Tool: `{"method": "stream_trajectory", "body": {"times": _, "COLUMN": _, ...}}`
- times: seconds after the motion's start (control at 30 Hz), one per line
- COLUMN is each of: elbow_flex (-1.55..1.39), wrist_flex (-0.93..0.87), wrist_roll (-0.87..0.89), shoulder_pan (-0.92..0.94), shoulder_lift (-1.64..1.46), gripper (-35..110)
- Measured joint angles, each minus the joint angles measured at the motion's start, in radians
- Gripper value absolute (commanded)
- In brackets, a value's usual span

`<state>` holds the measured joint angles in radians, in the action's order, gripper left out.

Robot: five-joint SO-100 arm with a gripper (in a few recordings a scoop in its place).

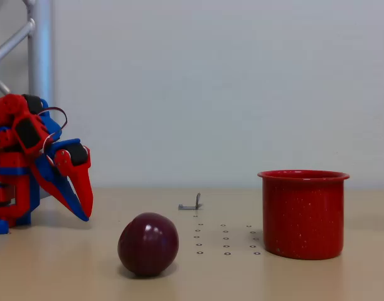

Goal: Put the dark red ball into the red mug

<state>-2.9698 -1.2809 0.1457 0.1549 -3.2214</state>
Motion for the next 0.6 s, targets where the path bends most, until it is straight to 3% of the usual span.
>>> {"method": "stream_trajectory", "body": {"times": 0.6, "elbow_flex": 0.0, "wrist_flex": 0.0, "wrist_roll": -0.012, "shoulder_pan": -0.025, "shoulder_lift": 0.0, "gripper": -2}}
